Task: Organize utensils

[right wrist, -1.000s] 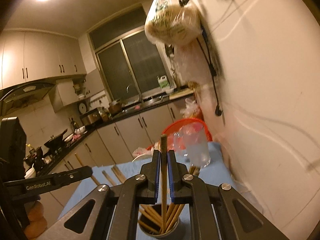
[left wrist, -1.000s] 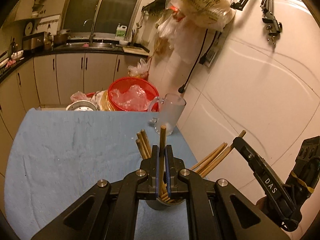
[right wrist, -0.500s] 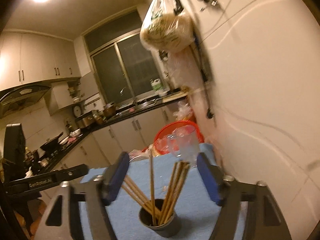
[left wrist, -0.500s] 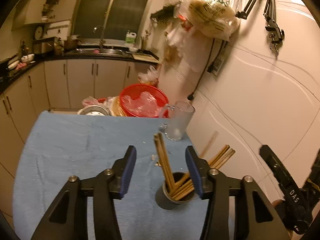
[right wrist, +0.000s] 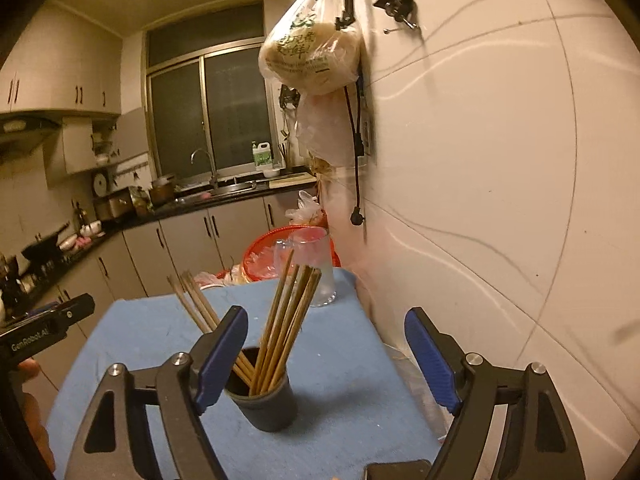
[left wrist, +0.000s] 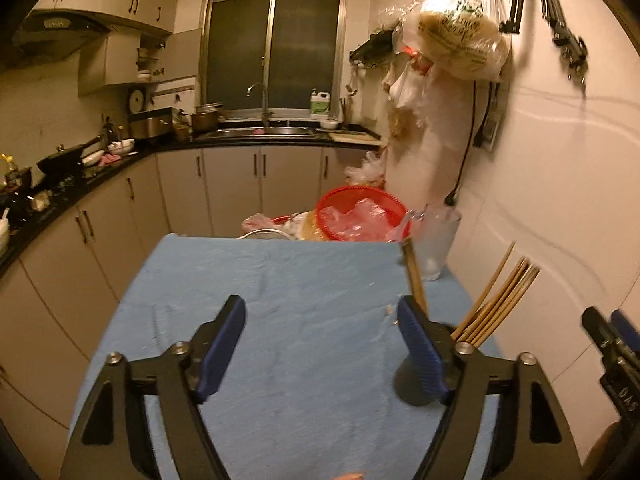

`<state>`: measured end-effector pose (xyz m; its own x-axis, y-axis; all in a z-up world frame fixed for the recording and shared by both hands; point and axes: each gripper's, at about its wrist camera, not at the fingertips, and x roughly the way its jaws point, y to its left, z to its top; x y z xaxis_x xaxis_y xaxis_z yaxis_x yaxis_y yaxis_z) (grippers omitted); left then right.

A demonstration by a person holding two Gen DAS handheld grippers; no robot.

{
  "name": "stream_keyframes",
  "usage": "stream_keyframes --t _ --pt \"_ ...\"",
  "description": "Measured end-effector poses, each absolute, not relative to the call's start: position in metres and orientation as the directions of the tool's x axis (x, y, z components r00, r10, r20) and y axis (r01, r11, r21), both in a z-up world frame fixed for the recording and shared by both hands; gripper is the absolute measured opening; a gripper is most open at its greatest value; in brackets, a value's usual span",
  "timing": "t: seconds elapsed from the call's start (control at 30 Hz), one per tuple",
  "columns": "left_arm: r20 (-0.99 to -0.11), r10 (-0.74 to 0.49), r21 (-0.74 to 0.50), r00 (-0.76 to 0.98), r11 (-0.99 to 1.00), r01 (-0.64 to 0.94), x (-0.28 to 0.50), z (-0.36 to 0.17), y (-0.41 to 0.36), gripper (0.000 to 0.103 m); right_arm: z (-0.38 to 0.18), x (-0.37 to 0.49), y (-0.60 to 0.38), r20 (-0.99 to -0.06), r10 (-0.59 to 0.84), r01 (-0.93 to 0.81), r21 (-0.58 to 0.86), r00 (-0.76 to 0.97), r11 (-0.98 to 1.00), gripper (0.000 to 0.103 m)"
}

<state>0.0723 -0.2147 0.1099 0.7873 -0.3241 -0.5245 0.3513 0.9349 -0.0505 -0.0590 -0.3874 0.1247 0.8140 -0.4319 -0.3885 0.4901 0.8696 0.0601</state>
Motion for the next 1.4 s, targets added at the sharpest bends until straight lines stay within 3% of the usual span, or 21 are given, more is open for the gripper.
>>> stream_keyframes --t 0.2,0.53,0.7,1.07,1.4 --pt "-0.521 -0.265 0.042 0.811 0.941 0.335 0.049 0.096 -0.206 0.094 0.118 -0.066 -0.367 -0.393 -0.46 0.497 -0.009 0.796 0.868 0.084" --pt "-0.527 -0.196 0.192 0.827 0.92 0.341 -0.005 0.081 -0.18 0.096 0.11 -0.1 -0.345 -0.402 -0.48 0.507 -0.045 0.78 0.861 0.084" --pt "-0.49 -0.118 0.273 0.864 0.92 0.281 -0.032 0.07 -0.163 0.096 0.101 -0.116 -0.328 -0.426 -0.476 0.504 -0.054 0.769 0.862 0.084" --pt "-0.552 -0.127 0.204 0.824 0.938 0.282 -0.06 0.047 -0.132 0.096 0.074 -0.163 -0.274 -0.42 -0.497 0.516 -0.078 0.759 0.853 0.084" --pt "-0.597 -0.161 0.188 0.786 0.924 0.332 -0.063 0.031 -0.135 0.096 0.059 -0.155 -0.27 -0.472 -0.481 0.499 -0.096 0.739 0.861 0.085"
